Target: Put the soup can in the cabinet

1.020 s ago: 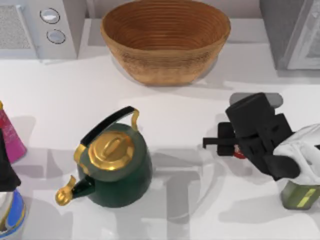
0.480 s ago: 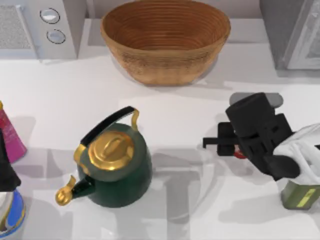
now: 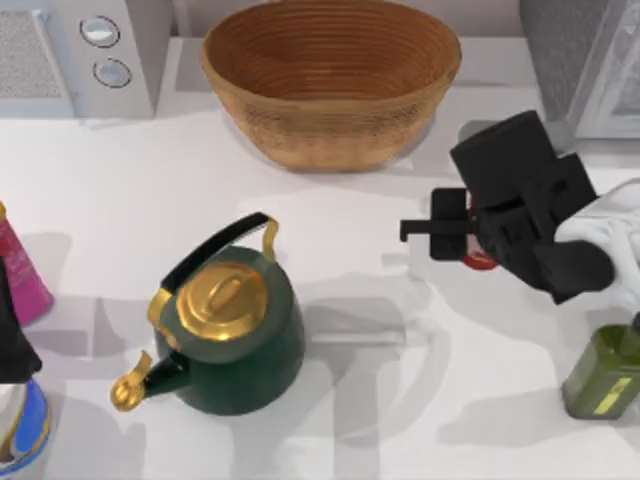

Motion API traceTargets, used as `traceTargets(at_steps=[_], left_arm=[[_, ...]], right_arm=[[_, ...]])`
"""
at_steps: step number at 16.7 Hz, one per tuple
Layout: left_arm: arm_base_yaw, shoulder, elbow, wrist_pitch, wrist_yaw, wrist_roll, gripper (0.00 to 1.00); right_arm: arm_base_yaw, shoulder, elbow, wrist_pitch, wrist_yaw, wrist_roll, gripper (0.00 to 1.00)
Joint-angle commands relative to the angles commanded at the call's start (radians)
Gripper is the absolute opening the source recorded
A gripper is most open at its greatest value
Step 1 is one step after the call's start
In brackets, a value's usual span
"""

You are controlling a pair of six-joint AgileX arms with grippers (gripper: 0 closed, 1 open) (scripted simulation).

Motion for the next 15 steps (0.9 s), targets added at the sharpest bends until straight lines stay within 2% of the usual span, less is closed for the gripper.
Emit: traceTargets(at_steps=[7,15], left_arm=[[0.000,0.000,0.000,0.000,0.000,0.000,1.00],[0.000,0.000,0.000,0.000,0.000,0.000,1.00]], right_arm=[[-0.003,-0.149,0.175,-0.360,-0.004,-0.004,0.00],[-0.004,-0.177,0.193,-0.374,-0.014,-0.009,0.00]])
